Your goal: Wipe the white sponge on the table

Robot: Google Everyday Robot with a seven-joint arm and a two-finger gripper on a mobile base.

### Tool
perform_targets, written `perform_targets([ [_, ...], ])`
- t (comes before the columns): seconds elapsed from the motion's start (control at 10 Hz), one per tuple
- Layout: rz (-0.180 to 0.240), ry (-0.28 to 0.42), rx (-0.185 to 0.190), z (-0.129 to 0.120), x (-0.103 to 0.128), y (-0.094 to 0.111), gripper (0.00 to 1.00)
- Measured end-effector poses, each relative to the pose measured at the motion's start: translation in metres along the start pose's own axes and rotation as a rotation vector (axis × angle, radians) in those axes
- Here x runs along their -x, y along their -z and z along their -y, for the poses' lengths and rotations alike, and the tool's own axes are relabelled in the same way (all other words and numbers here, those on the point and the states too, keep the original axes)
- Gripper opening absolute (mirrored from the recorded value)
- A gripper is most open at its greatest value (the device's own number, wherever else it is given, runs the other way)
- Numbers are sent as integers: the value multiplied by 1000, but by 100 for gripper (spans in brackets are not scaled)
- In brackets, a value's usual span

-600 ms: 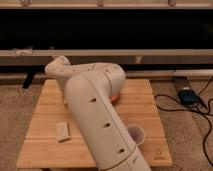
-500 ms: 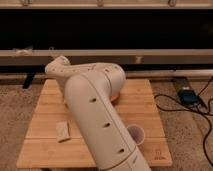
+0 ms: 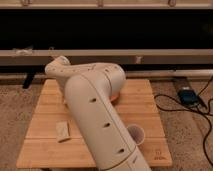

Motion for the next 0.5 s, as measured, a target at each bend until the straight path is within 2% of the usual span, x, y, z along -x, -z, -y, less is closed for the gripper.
perform_targets([
  [0.5, -1, -1, -1, 1, 0, -1, 80],
])
